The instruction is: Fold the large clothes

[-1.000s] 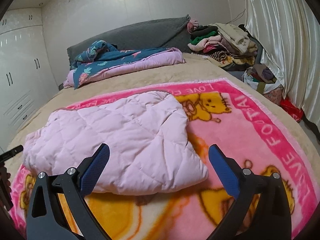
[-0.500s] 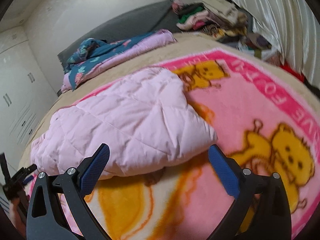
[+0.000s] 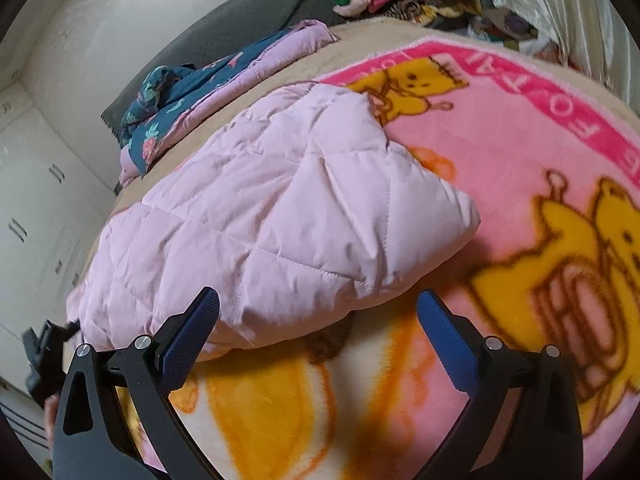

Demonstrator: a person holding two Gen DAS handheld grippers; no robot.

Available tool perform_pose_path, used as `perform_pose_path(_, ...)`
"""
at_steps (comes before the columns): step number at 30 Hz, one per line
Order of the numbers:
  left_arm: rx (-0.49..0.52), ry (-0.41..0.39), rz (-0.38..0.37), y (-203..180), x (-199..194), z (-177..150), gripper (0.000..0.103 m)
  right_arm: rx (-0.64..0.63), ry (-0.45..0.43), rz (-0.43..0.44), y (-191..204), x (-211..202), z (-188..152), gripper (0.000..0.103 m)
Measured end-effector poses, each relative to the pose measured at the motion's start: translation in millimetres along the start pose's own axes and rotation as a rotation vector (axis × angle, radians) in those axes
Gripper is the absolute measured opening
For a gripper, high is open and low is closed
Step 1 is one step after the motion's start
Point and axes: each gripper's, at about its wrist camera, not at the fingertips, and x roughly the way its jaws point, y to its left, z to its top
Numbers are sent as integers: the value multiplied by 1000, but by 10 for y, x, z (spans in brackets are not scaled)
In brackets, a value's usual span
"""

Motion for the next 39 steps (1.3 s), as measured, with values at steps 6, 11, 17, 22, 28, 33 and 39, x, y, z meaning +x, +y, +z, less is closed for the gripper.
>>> perform_pose_path(6, 8, -6, -9, 45, 85, 10, 95, 105, 29, 44, -114, 198, 87, 99)
perform_pose_path(11, 23, -8, -42, 98, 118, 11, 95, 230, 38, 120, -237, 466, 139, 99)
perform_pose_path(17, 36, -3, -62, 112, 168, 54, 95, 218, 0, 152, -218, 647, 210, 99)
perform_pose_path(22, 51, -8, -72, 122, 187, 92, 95, 163, -22, 192, -177, 615, 226, 77)
perform_pose_path(28, 81, -23, -59, 64, 181, 94, 92, 50, -58, 177, -6, 486, 233, 55)
perform_pose_path(33, 137, -37, -35, -39, 108, 107, 76, -8, -70, 149, 102, 451, 247, 50)
perform_pose_path(39, 231, -77, -9, -239, -84, 101, 47, -81, -86, 125, 250, 362, 235, 44)
